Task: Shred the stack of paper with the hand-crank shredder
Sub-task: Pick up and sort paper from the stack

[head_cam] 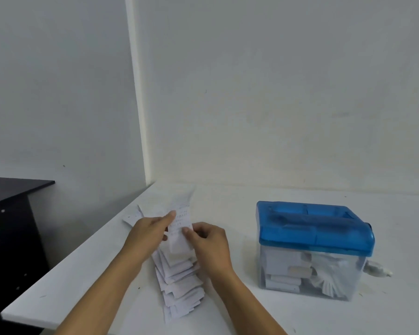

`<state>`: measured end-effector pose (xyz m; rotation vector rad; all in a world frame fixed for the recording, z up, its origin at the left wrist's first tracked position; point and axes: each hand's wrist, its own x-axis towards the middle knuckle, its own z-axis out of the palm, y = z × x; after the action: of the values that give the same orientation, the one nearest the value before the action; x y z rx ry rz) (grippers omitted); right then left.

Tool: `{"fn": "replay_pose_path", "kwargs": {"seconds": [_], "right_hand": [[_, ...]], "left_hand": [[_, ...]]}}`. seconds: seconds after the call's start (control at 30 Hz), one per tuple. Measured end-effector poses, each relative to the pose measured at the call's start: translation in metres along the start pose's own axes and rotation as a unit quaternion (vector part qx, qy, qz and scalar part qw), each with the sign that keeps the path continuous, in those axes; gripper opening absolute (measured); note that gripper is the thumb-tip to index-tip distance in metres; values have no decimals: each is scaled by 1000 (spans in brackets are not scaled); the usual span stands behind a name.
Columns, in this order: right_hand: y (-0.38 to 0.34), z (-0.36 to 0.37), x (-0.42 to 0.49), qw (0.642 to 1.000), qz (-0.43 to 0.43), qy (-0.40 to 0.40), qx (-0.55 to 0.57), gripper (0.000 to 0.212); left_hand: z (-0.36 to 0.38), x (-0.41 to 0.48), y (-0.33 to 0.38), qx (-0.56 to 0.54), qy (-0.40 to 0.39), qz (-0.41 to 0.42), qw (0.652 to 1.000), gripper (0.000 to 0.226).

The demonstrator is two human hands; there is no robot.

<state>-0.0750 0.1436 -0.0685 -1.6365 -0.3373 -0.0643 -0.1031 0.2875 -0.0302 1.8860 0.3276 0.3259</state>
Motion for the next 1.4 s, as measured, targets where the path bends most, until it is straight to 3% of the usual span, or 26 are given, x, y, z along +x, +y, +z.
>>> {"fn": "replay_pose_path", "kwargs": {"seconds": [0.2,0.4,0.7,0.83,1.03,1.4], "right_hand": [[-59,-14,-6,996,-93,-8,5,16],[-133,-84,-15,981,-172,14,-84,23],[-129,-208,-17,931,-119,92,-331,19],[-108,-222,-18,926,-71,79,-363,16],[-94,-225,-19,922,-77,76,-372,13],[-91,-219,-22,913,-108,89,-384,8]], "left_hand": [[0,-13,49,-117,-29,102,987,17],[17,-37,119,-221,-93,189,952,34],[115,-32,144,-81,-160,224,958,18],[140,-32,134,-20,-146,236,960,12],[146,-33,126,44,-131,259,956,12],[136,-28,121,34,-156,269,950,22]]}}
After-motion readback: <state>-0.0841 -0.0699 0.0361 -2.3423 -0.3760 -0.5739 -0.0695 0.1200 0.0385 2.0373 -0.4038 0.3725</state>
